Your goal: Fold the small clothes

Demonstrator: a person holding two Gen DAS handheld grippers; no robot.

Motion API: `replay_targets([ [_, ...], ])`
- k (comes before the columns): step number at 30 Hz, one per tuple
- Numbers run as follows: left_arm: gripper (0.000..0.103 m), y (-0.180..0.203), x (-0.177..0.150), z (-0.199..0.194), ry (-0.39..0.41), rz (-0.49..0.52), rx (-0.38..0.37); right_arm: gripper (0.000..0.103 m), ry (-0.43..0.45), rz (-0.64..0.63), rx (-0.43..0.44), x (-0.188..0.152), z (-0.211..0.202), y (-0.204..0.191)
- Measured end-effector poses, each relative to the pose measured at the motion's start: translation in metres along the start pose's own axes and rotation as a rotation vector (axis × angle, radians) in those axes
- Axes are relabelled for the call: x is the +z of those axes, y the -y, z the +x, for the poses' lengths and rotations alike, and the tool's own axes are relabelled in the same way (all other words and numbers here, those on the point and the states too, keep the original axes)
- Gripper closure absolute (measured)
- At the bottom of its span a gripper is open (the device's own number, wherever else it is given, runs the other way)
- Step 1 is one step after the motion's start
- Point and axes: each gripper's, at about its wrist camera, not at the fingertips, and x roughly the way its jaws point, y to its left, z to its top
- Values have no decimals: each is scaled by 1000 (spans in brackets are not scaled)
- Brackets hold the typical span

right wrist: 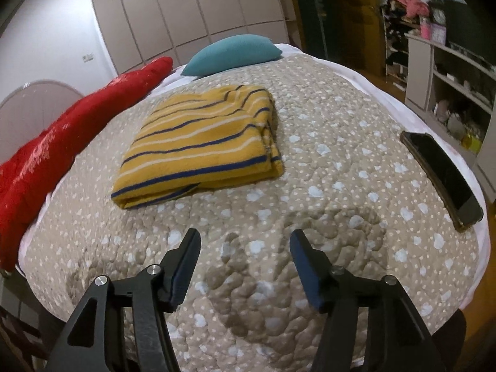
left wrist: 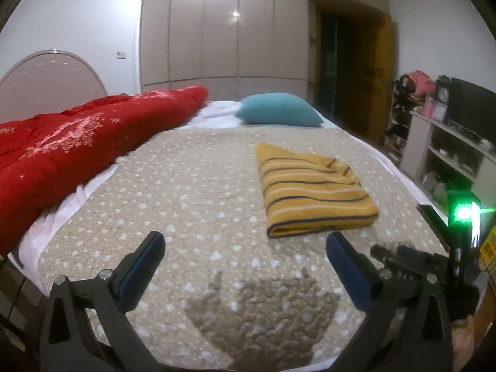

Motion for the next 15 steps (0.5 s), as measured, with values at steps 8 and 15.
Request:
replay_targets([
  [8,0,0,-13,18,-128,15,-19,36,-6,-58,-21,-3,0,-17],
  [15,0,9,-21,22,-152,42,-42,33,6,-63,-39,-3,-3,-15],
])
